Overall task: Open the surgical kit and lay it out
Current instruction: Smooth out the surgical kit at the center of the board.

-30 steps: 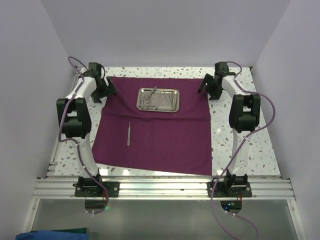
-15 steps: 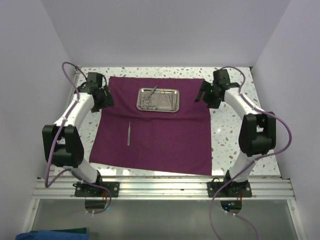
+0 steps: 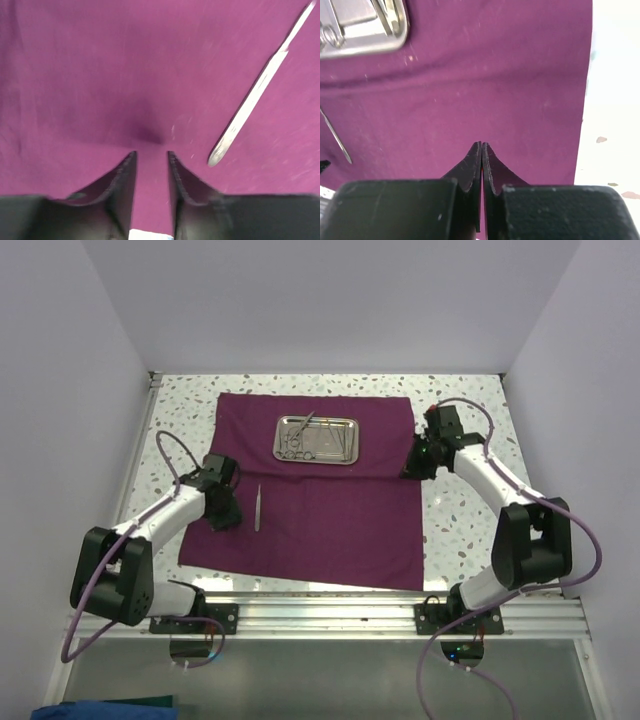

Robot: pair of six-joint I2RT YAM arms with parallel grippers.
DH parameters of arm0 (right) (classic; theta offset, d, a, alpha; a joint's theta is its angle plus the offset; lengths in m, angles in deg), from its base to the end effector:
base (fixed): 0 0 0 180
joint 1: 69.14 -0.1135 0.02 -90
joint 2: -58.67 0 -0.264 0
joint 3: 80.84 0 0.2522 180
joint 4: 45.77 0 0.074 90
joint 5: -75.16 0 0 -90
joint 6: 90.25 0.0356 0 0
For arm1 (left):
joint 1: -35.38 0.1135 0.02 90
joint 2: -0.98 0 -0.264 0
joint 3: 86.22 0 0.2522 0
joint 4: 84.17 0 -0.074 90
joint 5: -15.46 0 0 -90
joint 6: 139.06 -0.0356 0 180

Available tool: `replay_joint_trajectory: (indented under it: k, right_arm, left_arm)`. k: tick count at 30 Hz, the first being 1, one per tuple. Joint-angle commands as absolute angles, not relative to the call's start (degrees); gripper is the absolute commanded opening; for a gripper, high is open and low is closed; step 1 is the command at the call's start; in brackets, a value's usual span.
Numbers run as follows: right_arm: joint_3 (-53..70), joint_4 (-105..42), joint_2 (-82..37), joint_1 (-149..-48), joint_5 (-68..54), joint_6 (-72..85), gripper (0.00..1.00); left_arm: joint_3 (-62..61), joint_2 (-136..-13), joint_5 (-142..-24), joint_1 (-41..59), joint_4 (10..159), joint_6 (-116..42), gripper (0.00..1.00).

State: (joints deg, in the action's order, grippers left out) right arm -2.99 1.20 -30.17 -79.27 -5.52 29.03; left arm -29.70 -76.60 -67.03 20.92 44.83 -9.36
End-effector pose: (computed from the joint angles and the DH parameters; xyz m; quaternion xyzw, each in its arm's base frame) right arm 0.3141 0.0620 0.2369 0.1372 0.9484 0.1663 0.2326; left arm 0.2260 -0.0535 0.1767 -0.2253 0.9596 -0.0132 0.1680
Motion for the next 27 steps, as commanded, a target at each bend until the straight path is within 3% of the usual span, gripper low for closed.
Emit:
replay_joint_trajectory:
  k: [1,10,19,21,22,23,25,26,27]
  right_arm:
    - [-5.72,0.60,-25.80,-79.86,-3.50,28.40,0.00]
    - [-13.46,-1.25,-23.16,-86.53,-1.83,31.74,0.00]
    - [-15.05,-0.72,-21.67,-87.24,-1.74,31.66,0.00]
    - [-15.31,-0.72,-21.49,-87.24,-1.57,31.57,0.01]
    - [-15.40,-0.63,-21.06,-87.24,-1.13,31.48,0.07]
    - [-15.49,-0.98,-20.70,-87.24,-0.78,31.39,0.13]
    - [-15.84,-0.98,-19.65,-87.24,0.01,31.04,0.33]
    - [-15.76,-0.81,-19.12,-87.15,0.28,30.69,0.52]
    - [-15.58,-0.37,-18.16,-87.33,-0.07,30.17,0.62]
  left_arm:
    - [-31.76,-73.03,-64.79,19.12,45.77,-5.56,0.31]
    - [-33.96,-71.89,-63.63,12.71,38.48,1.64,0.11]
    - [-34.67,-74.07,-64.78,-0.38,32.86,11.75,0.13]
    - [-33.61,-78.02,-65.13,-3.11,31.62,13.07,0.18]
    - [-33.44,-78.99,-65.31,-4.07,31.62,13.60,0.20]
    - [-33.52,-80.05,-65.40,-5.65,32.66,13.95,0.33]
    - [-33.52,-80.41,-65.05,-6.63,33.46,14.65,0.49]
    - [-32.91,-79.63,-64.70,-7.50,34.42,14.74,0.68]
    - [-31.78,-79.01,-63.48,-8.21,34.43,15.01,0.82]
